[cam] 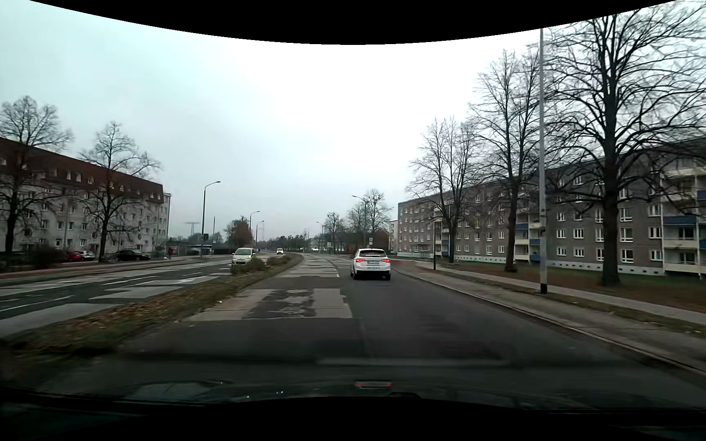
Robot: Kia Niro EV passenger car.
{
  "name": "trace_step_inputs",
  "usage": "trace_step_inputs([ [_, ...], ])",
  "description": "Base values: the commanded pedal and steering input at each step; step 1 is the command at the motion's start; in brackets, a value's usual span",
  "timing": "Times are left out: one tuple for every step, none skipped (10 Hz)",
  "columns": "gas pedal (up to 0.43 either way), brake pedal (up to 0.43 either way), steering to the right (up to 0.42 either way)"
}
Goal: Follow the waypoints while adhering to traffic rules and regulations
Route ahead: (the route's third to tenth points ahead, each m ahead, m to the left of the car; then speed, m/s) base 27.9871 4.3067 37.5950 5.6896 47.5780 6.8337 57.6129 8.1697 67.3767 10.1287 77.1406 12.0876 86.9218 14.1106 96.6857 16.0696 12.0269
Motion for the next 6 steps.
trace_step_inputs([
  [0.177,0.0,-0.002],
  [0.177,0.0,-0.006],
  [0.177,0.0,-0.011],
  [0.177,0.0,-0.015],
  [0.177,0.0,-0.018],
  [0.177,0.0,-0.021],
])
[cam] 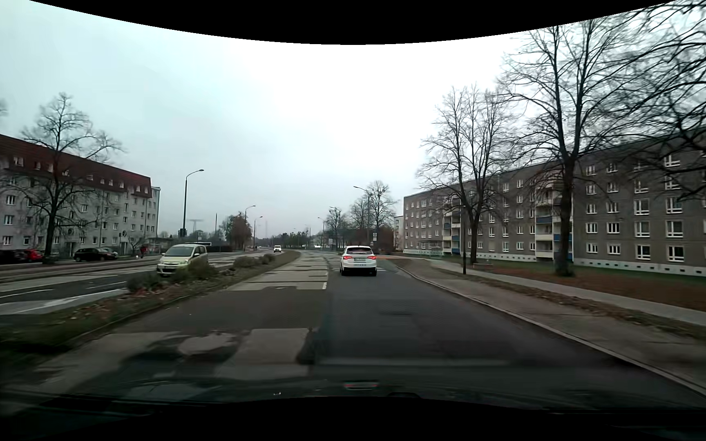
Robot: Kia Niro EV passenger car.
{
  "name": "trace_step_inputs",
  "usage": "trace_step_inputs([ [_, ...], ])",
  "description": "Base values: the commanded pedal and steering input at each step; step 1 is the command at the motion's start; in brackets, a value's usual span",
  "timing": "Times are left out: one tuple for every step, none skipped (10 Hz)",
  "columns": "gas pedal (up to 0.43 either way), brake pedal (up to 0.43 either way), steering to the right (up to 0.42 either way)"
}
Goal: Follow the waypoints while adhering to traffic rules and regulations
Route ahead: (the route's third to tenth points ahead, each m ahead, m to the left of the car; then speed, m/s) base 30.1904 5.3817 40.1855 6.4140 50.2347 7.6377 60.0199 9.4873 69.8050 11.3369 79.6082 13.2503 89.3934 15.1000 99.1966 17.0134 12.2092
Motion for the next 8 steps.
trace_step_inputs([
  [0.177,0.0,-0.024],
  [0.177,0.0,-0.024],
  [0.177,0.0,-0.024],
  [0.177,0.0,-0.024],
  [0.197,0.0,-0.024],
  [0.197,0.0,-0.024],
  [0.209,0.0,-0.022],
  [0.209,0.0,-0.021],
])
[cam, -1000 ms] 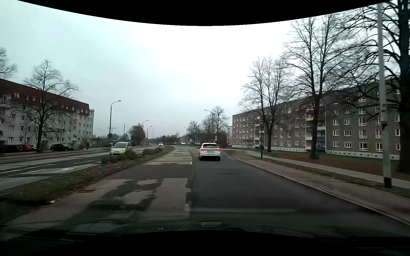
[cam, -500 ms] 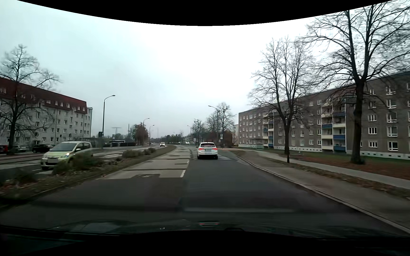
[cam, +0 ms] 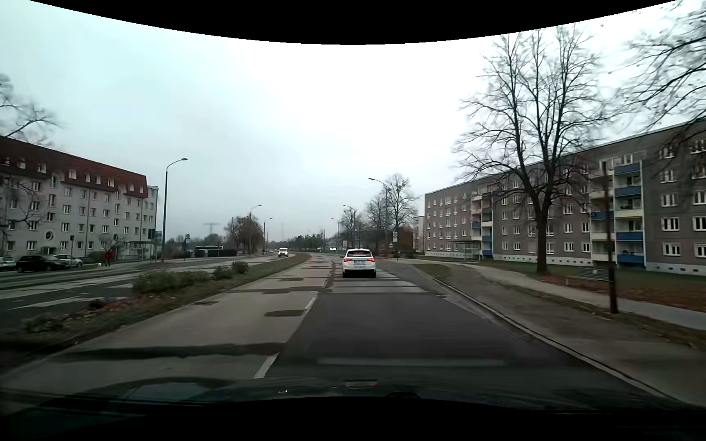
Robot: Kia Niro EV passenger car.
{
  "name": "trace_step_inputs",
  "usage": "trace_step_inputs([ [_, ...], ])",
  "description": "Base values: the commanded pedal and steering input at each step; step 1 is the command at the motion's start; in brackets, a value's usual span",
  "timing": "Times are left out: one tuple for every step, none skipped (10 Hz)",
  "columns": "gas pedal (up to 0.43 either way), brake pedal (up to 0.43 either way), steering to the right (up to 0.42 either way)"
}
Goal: Follow the waypoints while adhering to traffic rules and regulations
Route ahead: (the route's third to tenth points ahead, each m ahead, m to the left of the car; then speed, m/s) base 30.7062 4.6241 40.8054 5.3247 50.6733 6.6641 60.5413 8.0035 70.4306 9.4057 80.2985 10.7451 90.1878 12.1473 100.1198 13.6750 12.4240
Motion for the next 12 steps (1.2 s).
trace_step_inputs([
  [0.209,0.0,-0.019],
  [0.209,0.0,-0.018],
  [0.209,0.0,-0.017],
  [0.209,0.0,-0.017],
  [0.209,0.0,-0.017],
  [0.209,0.0,-0.016],
  [0.209,0.0,-0.016],
  [0.197,0.0,-0.016],
  [0.197,0.0,-0.014],
  [0.197,0.0,-0.014],
  [0.197,0.0,-0.012],
  [0.197,0.0,-0.011],
])
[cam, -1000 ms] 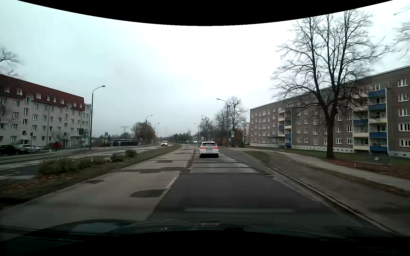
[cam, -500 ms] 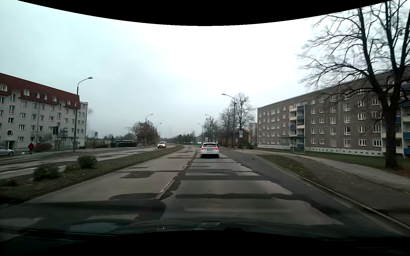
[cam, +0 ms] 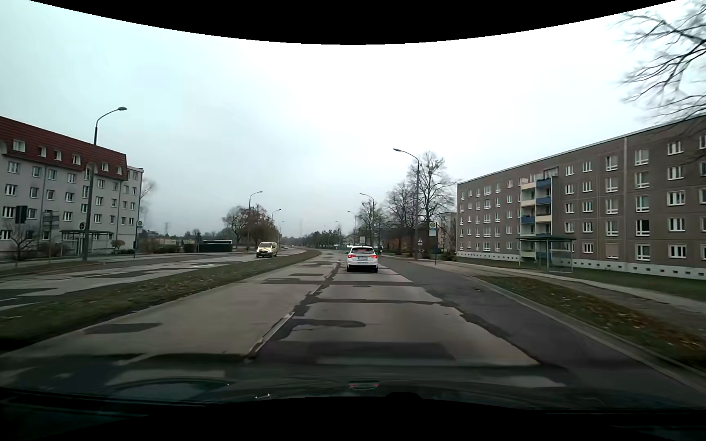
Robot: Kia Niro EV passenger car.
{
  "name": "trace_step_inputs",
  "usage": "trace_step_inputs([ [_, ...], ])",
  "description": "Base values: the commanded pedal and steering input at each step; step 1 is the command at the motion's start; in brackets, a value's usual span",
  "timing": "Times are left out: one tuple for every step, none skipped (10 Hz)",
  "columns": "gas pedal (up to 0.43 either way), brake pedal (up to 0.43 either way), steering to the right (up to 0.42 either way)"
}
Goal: Follow the waypoints while adhering to traffic rules and regulations
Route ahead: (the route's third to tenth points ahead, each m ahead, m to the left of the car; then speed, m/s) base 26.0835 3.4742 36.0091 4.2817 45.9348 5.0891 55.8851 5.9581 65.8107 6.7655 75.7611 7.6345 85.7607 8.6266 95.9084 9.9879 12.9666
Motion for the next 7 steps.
trace_step_inputs([
  [0.197,0.0,-0.011],
  [0.189,0.0,-0.01],
  [0.189,0.0,-0.01],
  [0.189,0.0,-0.01],
  [0.189,0.0,-0.01],
  [0.177,0.0,-0.011],
  [0.177,0.0,-0.01],
])
